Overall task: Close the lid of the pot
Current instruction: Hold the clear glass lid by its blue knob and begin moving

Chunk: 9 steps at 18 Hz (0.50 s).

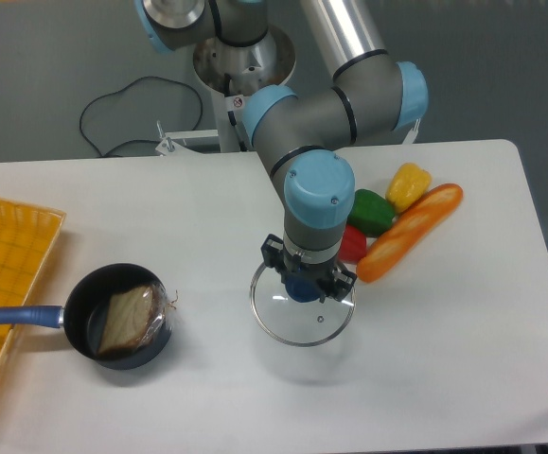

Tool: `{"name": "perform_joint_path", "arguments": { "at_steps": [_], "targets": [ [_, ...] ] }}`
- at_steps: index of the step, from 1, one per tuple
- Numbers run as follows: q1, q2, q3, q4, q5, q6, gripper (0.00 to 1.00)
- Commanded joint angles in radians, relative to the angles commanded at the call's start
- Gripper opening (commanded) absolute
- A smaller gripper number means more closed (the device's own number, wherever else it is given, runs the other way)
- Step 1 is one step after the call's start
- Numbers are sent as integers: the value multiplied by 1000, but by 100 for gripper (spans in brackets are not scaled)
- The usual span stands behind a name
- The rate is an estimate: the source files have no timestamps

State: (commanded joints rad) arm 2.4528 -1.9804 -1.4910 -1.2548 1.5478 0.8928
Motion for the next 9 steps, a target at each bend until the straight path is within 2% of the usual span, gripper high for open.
{"name": "perform_joint_path", "arguments": {
  "at_steps": [9],
  "targets": [
    [-29,8,3,0,6,-21,50]
  ]
}}
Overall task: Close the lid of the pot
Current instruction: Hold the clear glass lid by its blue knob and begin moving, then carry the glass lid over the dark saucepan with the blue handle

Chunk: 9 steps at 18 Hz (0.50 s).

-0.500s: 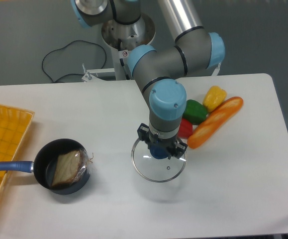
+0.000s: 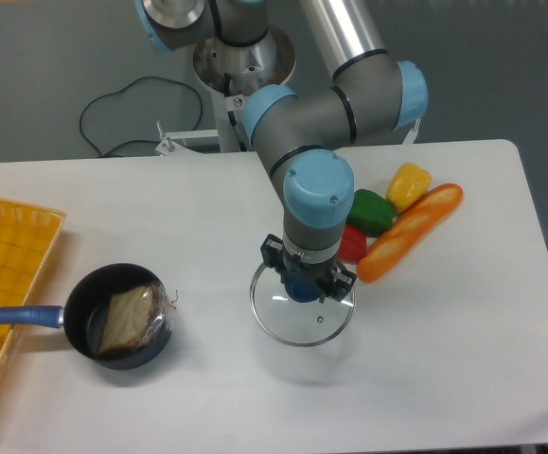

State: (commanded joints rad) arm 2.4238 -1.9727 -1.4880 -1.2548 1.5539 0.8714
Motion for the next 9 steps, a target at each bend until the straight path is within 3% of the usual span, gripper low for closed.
{"name": "perform_joint_path", "arguments": {
  "at_steps": [9],
  "targets": [
    [-100,51,11,-20,5,-124,49]
  ]
}}
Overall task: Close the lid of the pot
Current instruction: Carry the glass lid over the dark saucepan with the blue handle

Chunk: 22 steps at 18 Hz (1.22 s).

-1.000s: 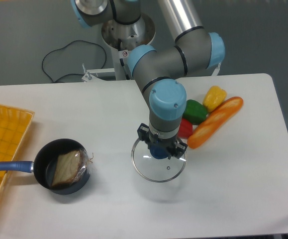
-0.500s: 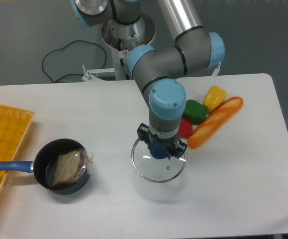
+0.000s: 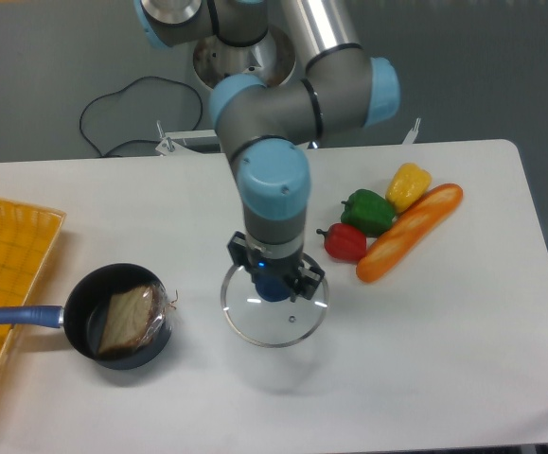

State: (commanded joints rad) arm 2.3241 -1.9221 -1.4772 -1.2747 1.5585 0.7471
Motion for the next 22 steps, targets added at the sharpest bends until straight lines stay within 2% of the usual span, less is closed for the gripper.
{"name": "perform_joint_path", "arguments": {
  "at_steps": [5,9,13,17,22],
  "targets": [
    [-75,28,0,-12,37,-60,48],
    [-143,57,0,-44,49,-133,48],
    [-227,86,0,-45,60,-228,48],
    [-302,81,2,-43,87,-288,48],
    [-334,58,2,-38,91,-302,48]
  ]
}}
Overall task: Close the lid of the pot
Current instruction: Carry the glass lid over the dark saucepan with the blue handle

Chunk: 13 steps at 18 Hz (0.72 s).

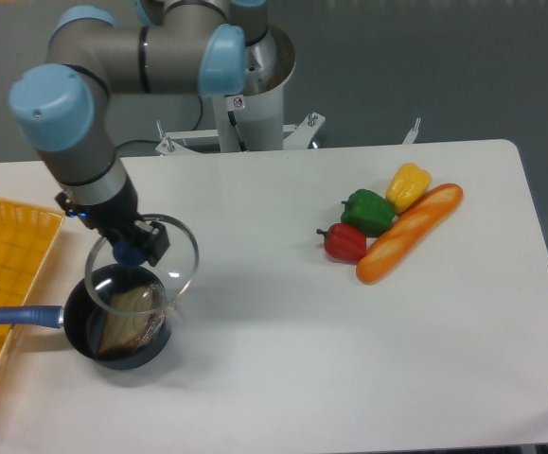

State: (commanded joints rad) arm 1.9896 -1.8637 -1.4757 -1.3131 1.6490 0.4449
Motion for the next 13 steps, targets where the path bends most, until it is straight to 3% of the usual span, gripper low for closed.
{"name": "perform_joint_path", "arguments": {
  "at_steps": [13],
  "targets": [
    [-40,-72,35,3,112,-87,48]
  ]
}}
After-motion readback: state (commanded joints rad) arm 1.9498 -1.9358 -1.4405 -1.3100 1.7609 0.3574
